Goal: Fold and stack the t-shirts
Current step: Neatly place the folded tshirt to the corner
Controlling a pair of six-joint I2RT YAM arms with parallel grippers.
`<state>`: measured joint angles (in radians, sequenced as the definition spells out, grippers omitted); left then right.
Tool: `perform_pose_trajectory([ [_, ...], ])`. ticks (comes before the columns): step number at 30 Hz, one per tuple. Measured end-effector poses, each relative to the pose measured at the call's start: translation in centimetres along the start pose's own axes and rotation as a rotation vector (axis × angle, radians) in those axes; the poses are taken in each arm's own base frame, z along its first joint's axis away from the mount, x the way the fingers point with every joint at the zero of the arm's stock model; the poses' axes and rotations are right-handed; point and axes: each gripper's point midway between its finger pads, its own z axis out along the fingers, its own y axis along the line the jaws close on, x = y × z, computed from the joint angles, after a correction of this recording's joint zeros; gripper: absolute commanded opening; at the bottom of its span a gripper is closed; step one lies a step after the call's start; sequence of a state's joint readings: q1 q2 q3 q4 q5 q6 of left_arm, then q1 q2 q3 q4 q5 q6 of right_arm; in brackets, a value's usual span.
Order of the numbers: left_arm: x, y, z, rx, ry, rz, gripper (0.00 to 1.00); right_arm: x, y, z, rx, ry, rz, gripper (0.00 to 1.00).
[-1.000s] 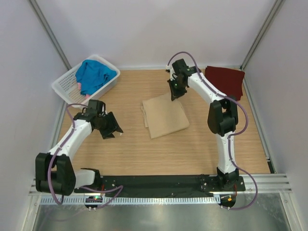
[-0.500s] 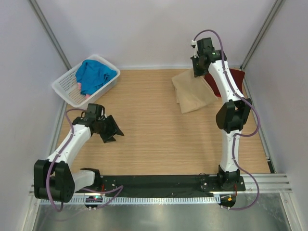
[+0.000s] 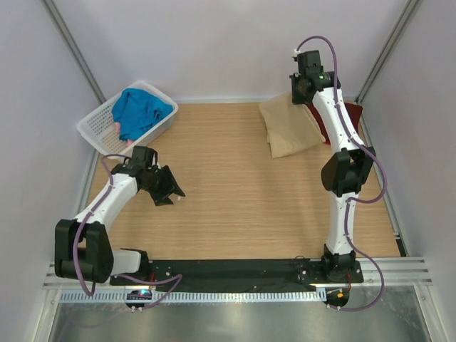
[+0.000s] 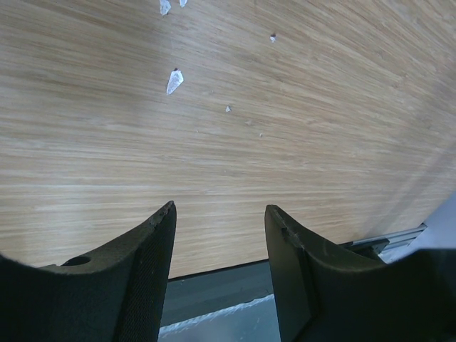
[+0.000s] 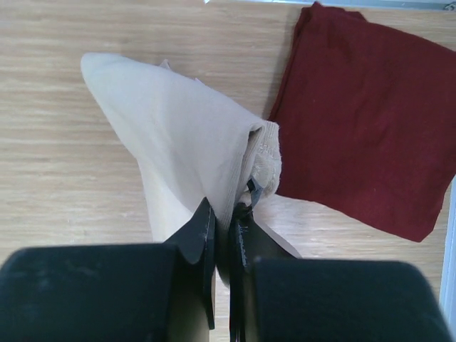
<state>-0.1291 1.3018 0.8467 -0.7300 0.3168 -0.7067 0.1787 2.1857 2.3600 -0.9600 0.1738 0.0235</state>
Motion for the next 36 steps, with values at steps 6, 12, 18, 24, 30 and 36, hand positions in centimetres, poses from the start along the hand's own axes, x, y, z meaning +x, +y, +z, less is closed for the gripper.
perform_pose_trajectory([
  [6, 0.0, 0.0, 0.1, 0.001, 0.009, 0.007, 0.54, -1.7, -1.8, -0.3, 0.046, -0.056, 0.080, 0.01],
  [12, 0.0, -0.2, 0.4, 0.004, 0.028, 0.010, 0.54, -3.2, -3.1, -0.8, 0.075, -0.106, 0.116, 0.01],
  [18, -0.3, -0.5, 0.5, 0.010, 0.034, 0.024, 0.54, -3.5, -4.4, -0.9, 0.090, -0.115, 0.133, 0.01],
  [24, -0.2, -0.7, 0.7, 0.016, 0.052, 0.023, 0.54, -3.6, -5.5, -1.1, 0.105, -0.118, 0.147, 0.01],
  [30, -0.1, -0.7, 0.7, 0.020, 0.058, 0.022, 0.54, -4.1, -6.5, -1.9, 0.117, -0.138, 0.168, 0.01],
  [36, -0.3, -0.9, 0.6, 0.025, 0.054, 0.027, 0.54, -5.2, -7.5, -2.8, 0.129, -0.173, 0.192, 0.01],
])
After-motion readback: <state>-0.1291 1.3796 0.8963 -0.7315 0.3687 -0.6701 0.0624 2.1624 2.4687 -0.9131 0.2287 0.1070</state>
